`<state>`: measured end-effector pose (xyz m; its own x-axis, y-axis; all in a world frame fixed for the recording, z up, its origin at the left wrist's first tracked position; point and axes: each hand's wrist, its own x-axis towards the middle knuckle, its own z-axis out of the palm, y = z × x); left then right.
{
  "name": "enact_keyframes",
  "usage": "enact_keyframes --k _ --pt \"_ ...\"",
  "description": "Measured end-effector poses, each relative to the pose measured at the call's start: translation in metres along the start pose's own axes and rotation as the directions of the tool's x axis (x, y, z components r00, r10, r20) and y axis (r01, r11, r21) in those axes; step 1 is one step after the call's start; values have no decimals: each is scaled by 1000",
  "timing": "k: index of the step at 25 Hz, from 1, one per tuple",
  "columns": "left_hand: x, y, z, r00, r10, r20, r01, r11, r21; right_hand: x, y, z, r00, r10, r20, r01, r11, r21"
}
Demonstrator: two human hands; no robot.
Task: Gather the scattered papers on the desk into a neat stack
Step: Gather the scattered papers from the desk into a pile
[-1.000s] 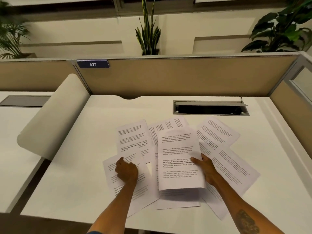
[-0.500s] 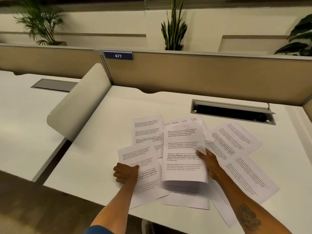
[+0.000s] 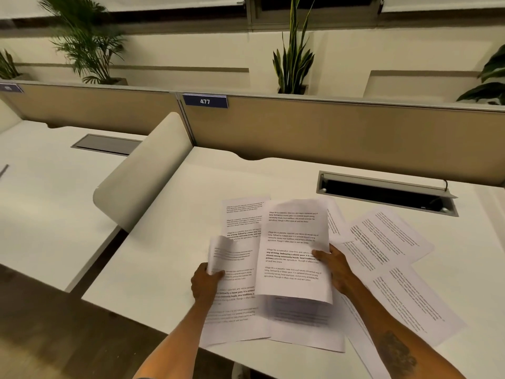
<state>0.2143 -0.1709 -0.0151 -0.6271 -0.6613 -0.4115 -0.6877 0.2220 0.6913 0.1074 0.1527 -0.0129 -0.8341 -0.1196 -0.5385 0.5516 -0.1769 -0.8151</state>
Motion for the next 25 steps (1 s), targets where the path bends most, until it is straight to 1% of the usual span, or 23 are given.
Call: enact_keyframes --k 2,4,6,8,10,13,17,19,22,23,25 --pt "1 2 -10 991 116 61 -106 983 -151 -2 -1 3 1000 5 27 -6 1000 20" --pt "1 9 -16 976 187 114 -152 952 -264 -4 -1 7 998 7 57 -9 999 31" --pt "2 19 -16 967 212 141 -147 916 -374 -6 1 12 996 12 88 -15 999 33" --pt "1 34 -9 960 213 180 -105 875 -473 -7 3 17 994 19 108 -22 999 23" --pt "-1 50 2 947 218 234 -63 845 -531 -10 5 21 993 7 114 -7 1000 -1" --pt "-8 72 20 911 247 331 -18 824 -566 -13 5 23 993 -35 117 38 999 -29" --pt "-20 94 39 859 303 412 -35 839 -543 -14 4 14 991 -58 121 58 998 6" --pt "-21 100 48 845 295 447 -9 843 -539 -12 3 9 991 -69 118 67 998 21" --pt "-16 108 57 836 250 489 93 813 -574 -7 1 4 992 -96 83 95 995 11" --pt "-12 110 58 842 225 490 122 806 -580 -5 0 2 993 -104 58 103 995 5" --pt "-2 112 59 882 155 445 143 812 -566 0 -5 -3 993 -116 -7 117 993 11"
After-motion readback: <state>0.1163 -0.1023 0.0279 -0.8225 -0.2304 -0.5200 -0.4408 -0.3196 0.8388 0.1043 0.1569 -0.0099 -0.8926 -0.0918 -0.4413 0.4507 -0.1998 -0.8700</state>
